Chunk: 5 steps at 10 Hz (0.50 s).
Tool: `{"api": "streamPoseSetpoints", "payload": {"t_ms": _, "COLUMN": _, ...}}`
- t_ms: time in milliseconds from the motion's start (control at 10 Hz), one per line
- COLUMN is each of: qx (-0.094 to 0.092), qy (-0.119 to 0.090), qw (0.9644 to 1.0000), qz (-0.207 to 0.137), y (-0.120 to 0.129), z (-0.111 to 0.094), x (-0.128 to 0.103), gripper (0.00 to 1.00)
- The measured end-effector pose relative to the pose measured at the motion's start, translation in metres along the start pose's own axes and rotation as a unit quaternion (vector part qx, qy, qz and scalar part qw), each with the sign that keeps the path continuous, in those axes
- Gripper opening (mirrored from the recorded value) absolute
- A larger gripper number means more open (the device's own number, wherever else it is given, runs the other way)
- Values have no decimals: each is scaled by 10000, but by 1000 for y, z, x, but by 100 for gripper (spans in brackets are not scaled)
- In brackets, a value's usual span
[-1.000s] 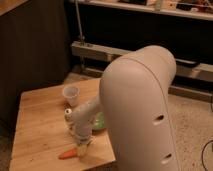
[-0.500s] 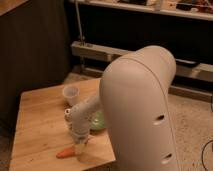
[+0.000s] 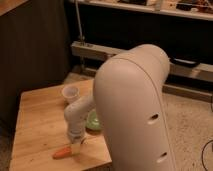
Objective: Drag the pepper across the table
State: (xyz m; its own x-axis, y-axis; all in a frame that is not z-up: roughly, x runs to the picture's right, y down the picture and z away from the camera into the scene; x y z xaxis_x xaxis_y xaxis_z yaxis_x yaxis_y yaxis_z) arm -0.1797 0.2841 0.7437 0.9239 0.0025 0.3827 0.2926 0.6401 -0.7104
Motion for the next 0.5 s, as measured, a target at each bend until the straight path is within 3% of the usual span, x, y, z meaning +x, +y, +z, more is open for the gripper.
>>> {"api": "streamPoseSetpoints", "payload": {"t_ms": 500, "qx": -23, "qy": 35, "qw": 9999, "qz": -168, "y": 0, "z": 4, "x": -21, "gripper": 15}}
